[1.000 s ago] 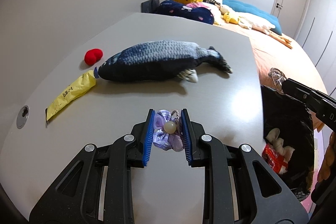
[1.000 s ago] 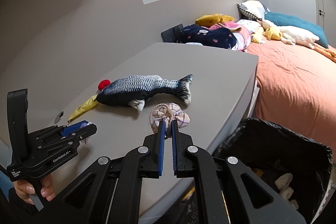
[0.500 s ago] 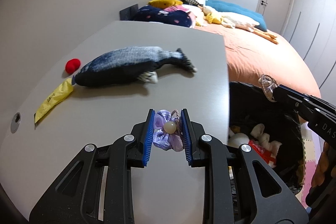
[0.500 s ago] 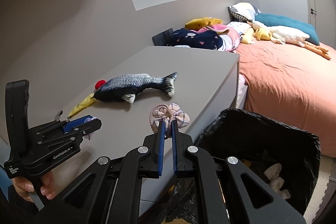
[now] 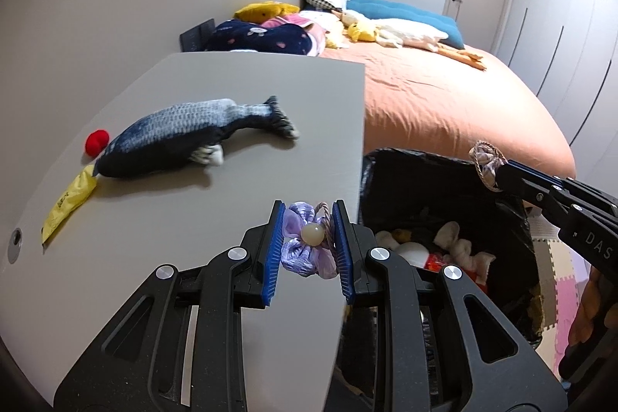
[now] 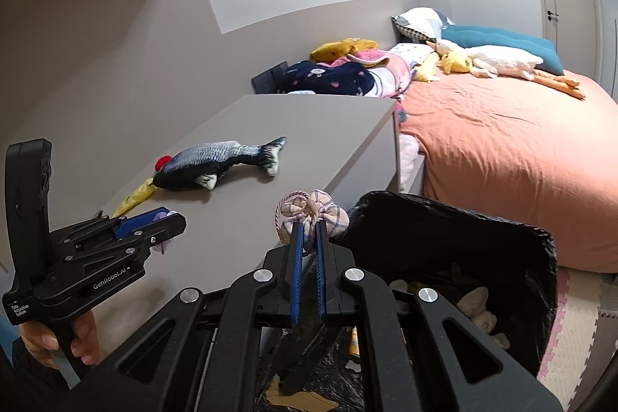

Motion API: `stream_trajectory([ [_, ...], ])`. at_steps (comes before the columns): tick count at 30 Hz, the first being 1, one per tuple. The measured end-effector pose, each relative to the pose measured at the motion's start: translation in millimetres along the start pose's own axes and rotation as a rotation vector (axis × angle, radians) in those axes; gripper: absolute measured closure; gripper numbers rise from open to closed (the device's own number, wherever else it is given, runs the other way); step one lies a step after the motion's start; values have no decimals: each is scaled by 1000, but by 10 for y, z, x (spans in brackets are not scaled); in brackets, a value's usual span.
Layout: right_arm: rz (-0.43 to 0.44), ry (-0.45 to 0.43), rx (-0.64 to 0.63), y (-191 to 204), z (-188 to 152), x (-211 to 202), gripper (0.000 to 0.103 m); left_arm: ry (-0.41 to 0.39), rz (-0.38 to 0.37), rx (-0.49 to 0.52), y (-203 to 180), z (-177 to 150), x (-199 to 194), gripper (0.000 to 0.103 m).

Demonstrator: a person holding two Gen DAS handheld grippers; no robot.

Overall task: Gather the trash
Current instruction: 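Carry both hair ties over the black bin and open both tools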

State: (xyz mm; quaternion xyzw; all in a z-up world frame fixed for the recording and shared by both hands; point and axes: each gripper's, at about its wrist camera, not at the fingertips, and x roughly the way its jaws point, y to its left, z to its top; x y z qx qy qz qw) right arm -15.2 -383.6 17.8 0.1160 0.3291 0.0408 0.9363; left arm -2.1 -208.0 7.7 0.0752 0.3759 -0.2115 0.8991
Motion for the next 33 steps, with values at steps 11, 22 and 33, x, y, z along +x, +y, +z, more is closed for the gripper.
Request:
stream_trajectory([
  [11,-42,-33,36,-252,-14,-226,96,0,-50,48,-326,89,23,78],
  [22,-102,-61,81,-606,-37,-464,96,11,-100,101,-714,170,112,78],
  [33,-155,-85,140,-955,-117,-643,96,31,-152,145,-1071,147,228,78],
])
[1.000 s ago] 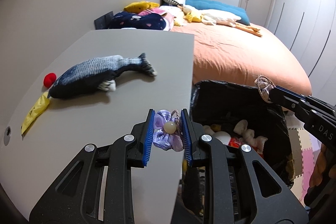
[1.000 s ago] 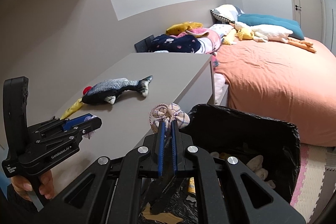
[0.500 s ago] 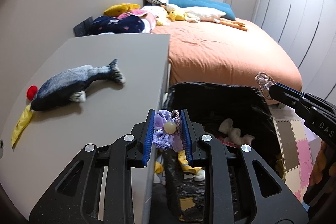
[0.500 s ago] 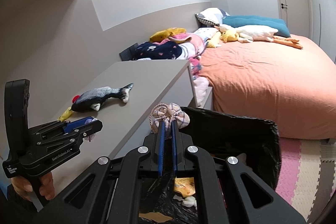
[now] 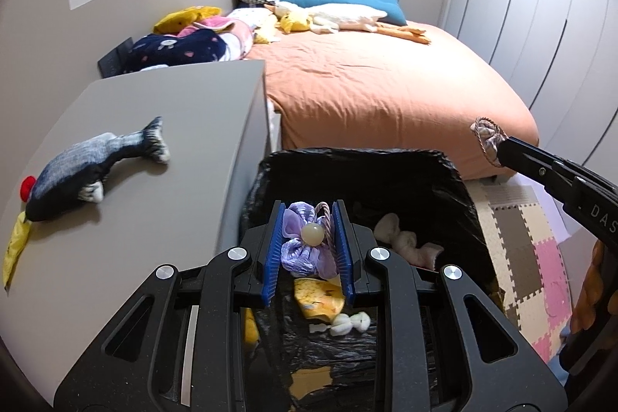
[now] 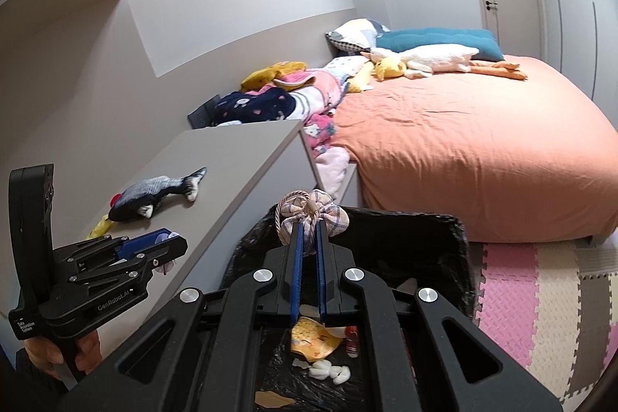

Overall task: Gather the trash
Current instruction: 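Carry both hair ties over the black bin and open both tools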

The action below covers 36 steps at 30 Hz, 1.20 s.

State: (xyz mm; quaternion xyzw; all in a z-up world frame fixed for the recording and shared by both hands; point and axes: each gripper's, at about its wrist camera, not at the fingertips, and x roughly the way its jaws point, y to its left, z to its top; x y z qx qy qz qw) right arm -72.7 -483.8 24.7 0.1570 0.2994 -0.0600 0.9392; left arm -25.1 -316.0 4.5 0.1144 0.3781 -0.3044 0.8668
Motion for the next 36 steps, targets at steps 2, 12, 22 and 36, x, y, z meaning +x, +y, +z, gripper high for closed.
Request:
stream_trajectory([
  [2,-12,-3,10,-62,-1,-23,96,2,-11,9,-62,9,35,78],
  [12,-79,-16,34,-299,-17,-156,96,16,-33,46,-339,28,166,78],
  [22,-105,-16,53,-413,-37,-198,96,31,-62,76,-500,31,262,78],
  [36,-132,-17,72,-423,-36,-164,36,43,-28,9,-371,23,303,6],
])
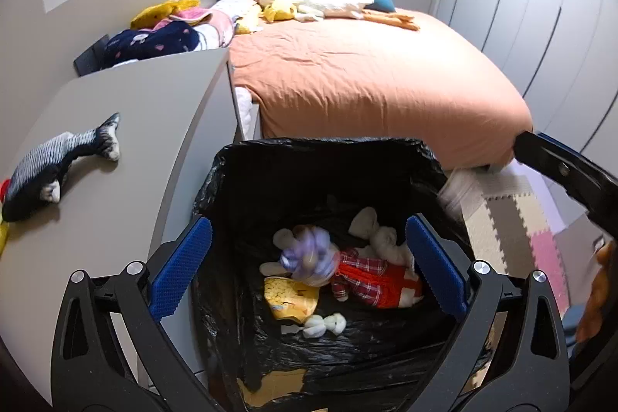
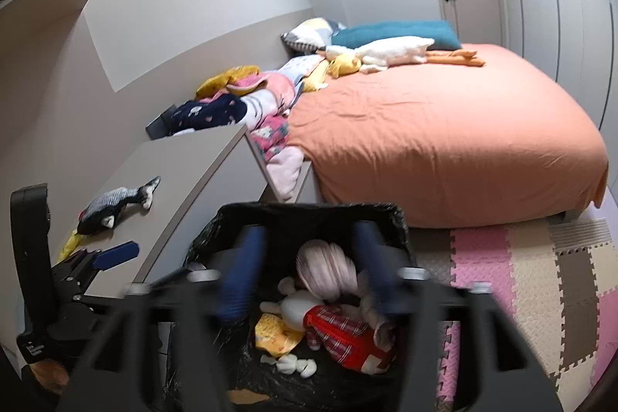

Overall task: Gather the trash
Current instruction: 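Carry both hair ties over the black bin and open both tools, then move both open tools back toward the fish plush and yellow wrapper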

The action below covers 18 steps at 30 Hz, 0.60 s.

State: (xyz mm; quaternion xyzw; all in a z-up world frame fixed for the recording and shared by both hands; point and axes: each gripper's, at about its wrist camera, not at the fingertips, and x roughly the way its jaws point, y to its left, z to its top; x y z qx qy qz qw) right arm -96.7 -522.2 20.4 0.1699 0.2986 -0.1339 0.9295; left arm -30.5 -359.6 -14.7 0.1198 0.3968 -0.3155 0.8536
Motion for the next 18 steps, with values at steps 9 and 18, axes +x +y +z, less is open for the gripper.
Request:
stream_trajectory([
  [9,-13,-28,7,-11,21,-68,21,35,0,-25,87,-16,25,6],
  [18,-12,-17,8,-2,26,-49,21,39,1,-26,96,-17,45,6],
])
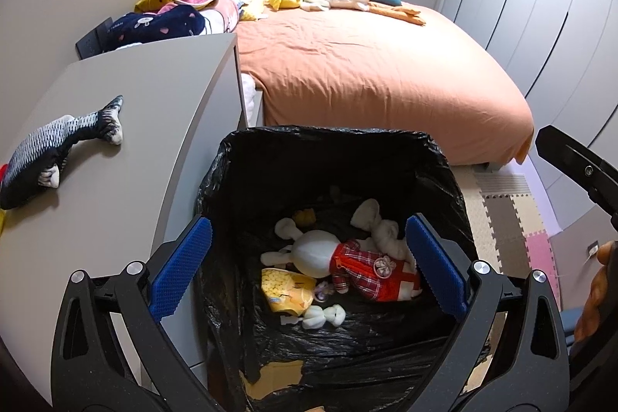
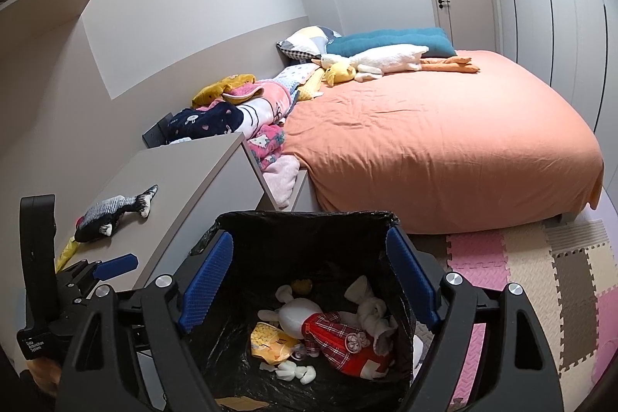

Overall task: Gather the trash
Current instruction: 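Move both open tools back toward the fish plush and yellow wrapper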

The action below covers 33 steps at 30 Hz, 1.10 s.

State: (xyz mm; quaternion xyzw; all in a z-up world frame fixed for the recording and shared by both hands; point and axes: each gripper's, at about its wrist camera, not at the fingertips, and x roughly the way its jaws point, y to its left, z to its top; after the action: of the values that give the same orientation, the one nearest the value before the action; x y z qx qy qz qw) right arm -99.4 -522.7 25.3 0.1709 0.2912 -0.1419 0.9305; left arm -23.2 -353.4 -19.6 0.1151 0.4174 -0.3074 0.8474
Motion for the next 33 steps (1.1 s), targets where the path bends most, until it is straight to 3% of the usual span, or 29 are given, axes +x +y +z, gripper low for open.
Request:
stream_trajectory([
  [15,40,22,-25,237,-20,148,21,-17,49,1,217,-6,-91,6],
  [33,128,62,-97,936,-36,458,21,-18,139,-97,962,-156,-269,6],
])
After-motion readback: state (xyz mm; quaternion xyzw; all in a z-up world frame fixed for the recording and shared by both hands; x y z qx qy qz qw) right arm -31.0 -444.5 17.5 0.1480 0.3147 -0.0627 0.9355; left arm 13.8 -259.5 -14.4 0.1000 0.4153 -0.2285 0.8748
